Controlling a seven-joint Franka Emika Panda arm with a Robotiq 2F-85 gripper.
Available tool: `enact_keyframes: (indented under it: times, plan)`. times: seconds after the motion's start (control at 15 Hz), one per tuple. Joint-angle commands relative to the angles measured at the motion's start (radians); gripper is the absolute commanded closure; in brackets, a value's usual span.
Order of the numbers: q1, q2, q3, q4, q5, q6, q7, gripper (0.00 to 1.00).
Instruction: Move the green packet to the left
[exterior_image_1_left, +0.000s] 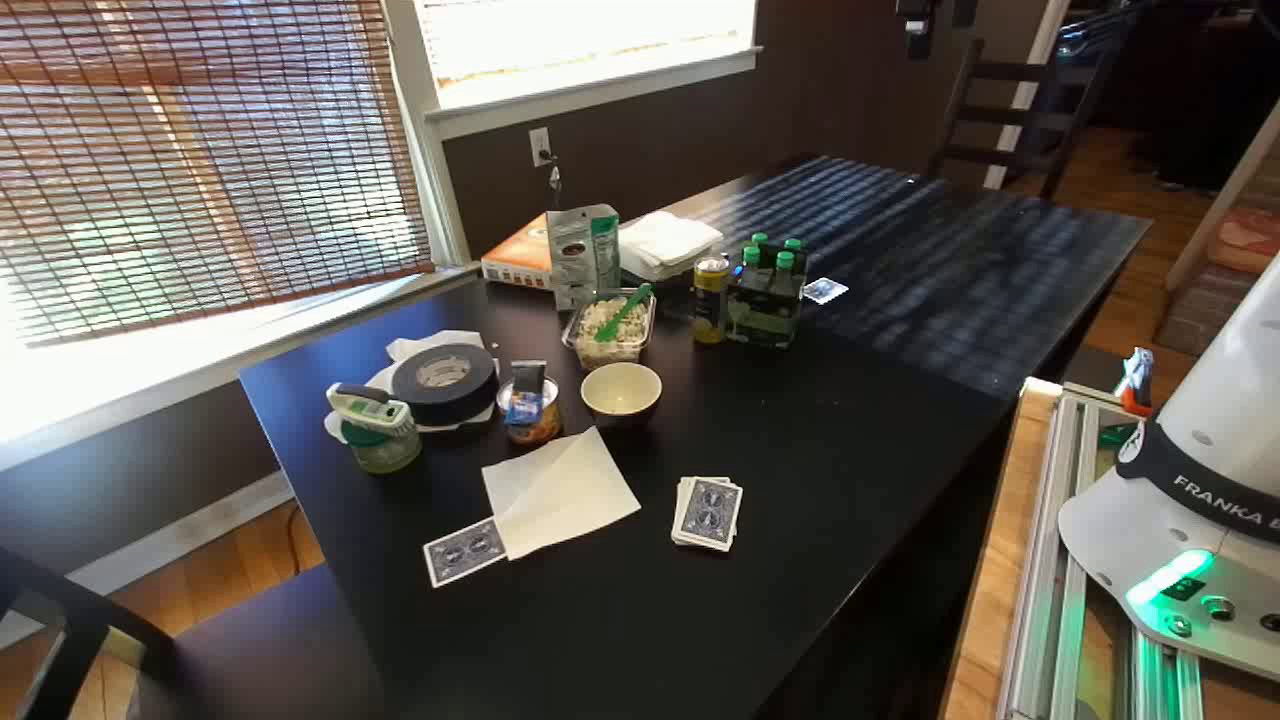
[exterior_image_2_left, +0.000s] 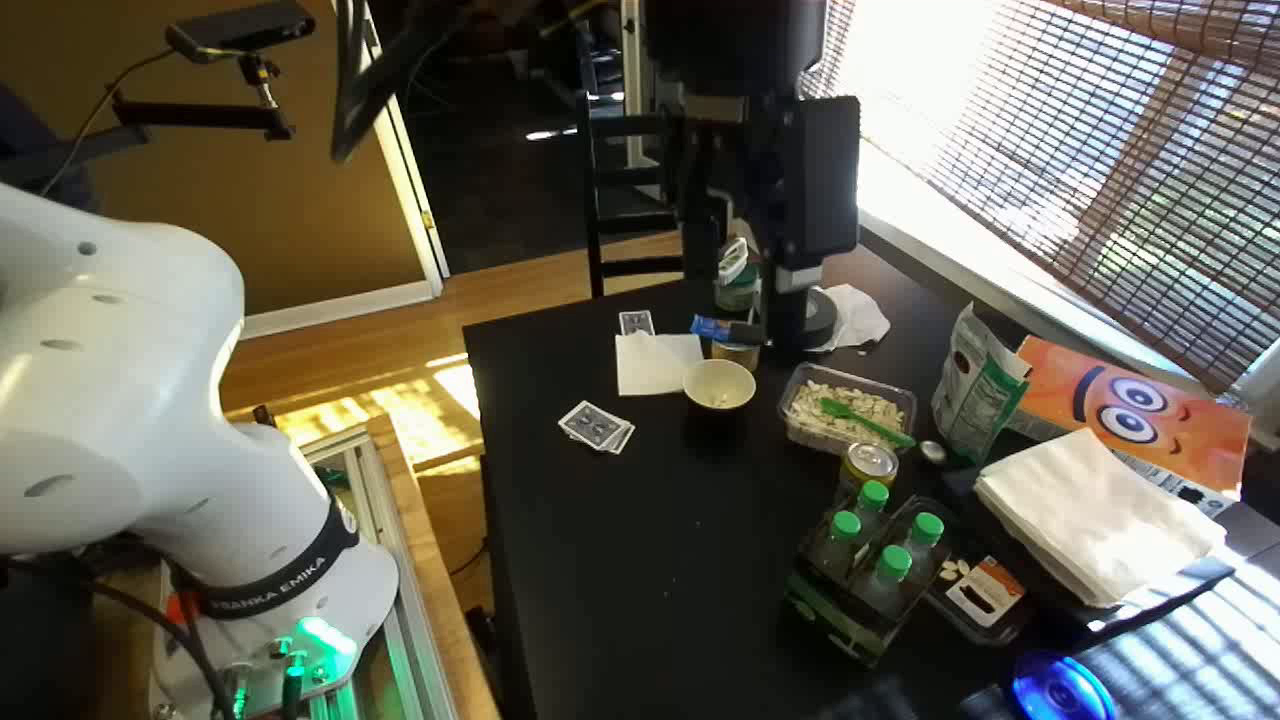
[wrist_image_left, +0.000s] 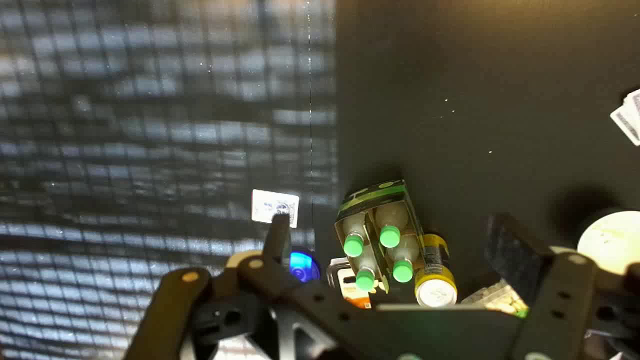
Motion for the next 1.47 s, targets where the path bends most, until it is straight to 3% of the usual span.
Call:
enact_keyframes:
  times: [0.0, 0.2, 0.53, 1.07, 1.4]
  plan:
    - [0.017, -0.001, -0.013, 0.003, -0.007, -0.005, 0.006, 0.00]
    - [0.017, -0.001, -0.013, 0.003, -0.007, -0.005, 0.006, 0.00]
    - [0.138, 0.026, -0.020, 0.039, 0.213, 0.079, -0.037, 0.00]
    - [0.361, 0.216, 0.026, 0.165, 0.449, 0.377, -0.224, 0.00]
    - [0.375, 0.372, 0.097, 0.256, 0.371, 0.685, -0.298, 0.00]
